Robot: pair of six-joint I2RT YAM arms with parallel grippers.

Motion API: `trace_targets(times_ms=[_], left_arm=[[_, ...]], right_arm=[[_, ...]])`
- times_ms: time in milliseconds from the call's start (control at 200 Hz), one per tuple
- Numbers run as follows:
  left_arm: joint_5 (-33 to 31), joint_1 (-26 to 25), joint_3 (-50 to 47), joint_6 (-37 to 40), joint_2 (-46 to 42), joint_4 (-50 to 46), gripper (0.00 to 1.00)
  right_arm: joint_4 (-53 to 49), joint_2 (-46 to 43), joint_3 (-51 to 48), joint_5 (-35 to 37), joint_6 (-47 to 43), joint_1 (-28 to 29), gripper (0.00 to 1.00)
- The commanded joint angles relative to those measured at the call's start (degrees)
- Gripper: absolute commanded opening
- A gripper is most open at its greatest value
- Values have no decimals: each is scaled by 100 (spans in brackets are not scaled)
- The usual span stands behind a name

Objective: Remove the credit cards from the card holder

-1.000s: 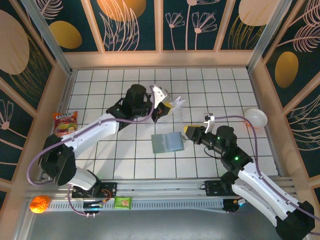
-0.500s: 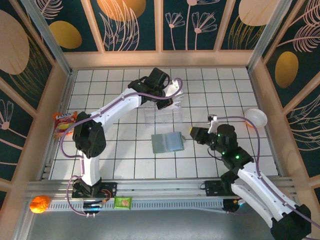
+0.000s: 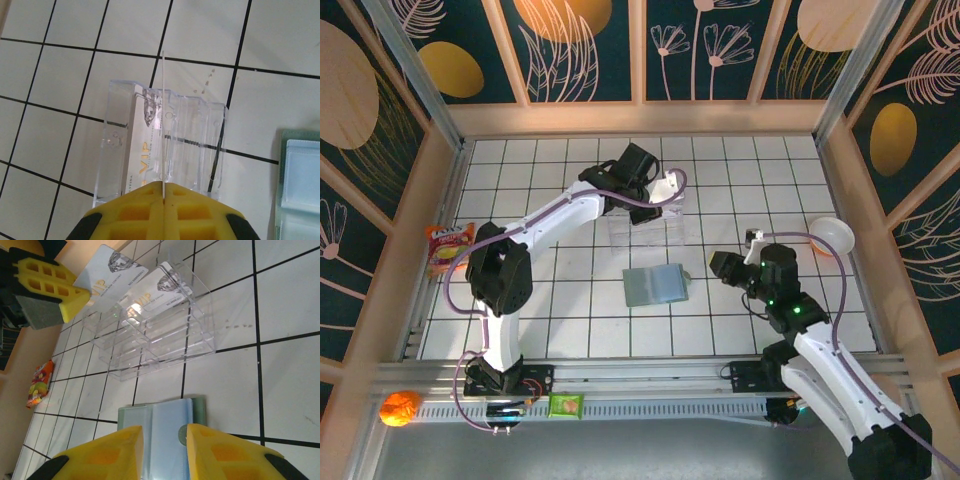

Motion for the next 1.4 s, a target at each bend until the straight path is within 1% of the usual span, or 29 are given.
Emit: trace_targets(times_ms=[0, 65, 210, 485, 801, 1111, 1396], left_arm=[[-138, -33, -83, 283, 165, 103, 0], [-283, -33, -105, 354, 192, 132, 0], [-316, -35, -222, 484, 170, 303, 0], [-663, -128, -482, 637, 86, 704, 0], [-631, -143, -408, 700, 249, 694, 0], [-1039, -143, -582, 761, 317, 1047, 0], [-954, -143, -682, 737, 310, 1075, 0]], right_arm=[[-24, 35, 207, -148, -50, -109, 30], [-15, 70, 212, -178, -22, -152, 30], [44, 155, 208, -259, 22, -216, 30], [106, 296, 230, -293, 57, -252, 30], [112, 363, 234, -333, 67, -285, 30], [132, 376, 216, -402, 57, -308, 30], [161, 402, 224, -451, 67, -327, 31]])
